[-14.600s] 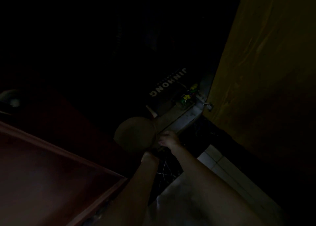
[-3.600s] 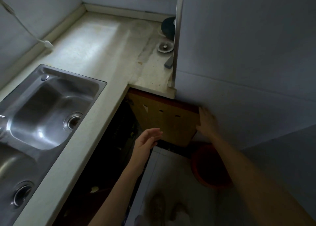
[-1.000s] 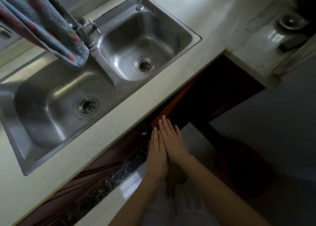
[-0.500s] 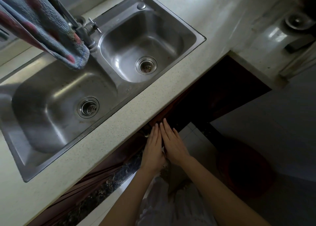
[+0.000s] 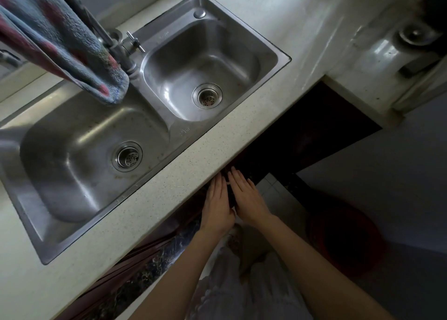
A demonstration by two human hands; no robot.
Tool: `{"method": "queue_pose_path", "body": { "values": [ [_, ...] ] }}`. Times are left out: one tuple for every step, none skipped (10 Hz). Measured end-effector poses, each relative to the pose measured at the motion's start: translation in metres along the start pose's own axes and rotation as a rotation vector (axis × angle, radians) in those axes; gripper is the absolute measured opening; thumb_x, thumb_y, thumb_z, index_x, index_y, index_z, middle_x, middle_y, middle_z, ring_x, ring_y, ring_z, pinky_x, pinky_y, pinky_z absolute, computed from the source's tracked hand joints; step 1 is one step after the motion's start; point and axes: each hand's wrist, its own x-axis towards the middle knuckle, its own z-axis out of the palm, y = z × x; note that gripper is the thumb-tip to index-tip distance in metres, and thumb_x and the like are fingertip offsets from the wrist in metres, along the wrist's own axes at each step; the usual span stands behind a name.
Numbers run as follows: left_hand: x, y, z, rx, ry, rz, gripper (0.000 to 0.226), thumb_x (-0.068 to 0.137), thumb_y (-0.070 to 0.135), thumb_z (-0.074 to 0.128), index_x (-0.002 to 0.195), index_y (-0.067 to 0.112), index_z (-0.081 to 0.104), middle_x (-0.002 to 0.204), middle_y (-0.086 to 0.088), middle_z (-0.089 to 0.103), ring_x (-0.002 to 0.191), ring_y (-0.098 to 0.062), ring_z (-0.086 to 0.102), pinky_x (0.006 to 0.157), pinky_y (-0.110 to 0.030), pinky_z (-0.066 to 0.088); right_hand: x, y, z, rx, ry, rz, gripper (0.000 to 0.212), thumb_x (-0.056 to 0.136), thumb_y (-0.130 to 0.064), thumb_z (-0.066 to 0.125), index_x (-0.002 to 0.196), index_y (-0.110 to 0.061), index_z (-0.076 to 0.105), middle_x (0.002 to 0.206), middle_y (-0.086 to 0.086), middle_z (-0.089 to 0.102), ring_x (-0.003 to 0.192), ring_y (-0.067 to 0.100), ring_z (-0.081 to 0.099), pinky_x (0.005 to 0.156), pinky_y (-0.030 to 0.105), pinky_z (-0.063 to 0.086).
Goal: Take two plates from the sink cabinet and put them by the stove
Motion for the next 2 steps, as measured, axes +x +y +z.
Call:
{"method": "queue_pose_path", "body": {
  "values": [
    [-0.003,0.000,-0.009,-0.030,0.002,0.013,0.077,0.086,0.019,0.044,0.147,0.001,0.001,0.159,-0.014,-0.001,0.147,-0.021,-0.004,0.120,-0.030,-0.003,-0.011,-0.001,-0.008,0.083,0.018,0.050,0.070,0.087,0.001,0.042,0.145,-0.006,0.003,0.157,0.012,0.000,0.145,0.023,0.001,0.119,0.037,0.009],
    [-0.014,0.005,-0.020,-0.075,0.000,0.047,0.076,0.084,0.014,0.044,0.148,0.002,0.004,0.159,-0.015,-0.001,0.147,-0.022,-0.004,0.120,-0.033,-0.002,-0.029,-0.001,-0.022,0.167,0.086,0.116,0.064,0.090,0.001,0.041,0.145,-0.007,0.010,0.157,0.010,0.007,0.145,0.022,0.008,0.118,0.031,0.012]
  ]
}}
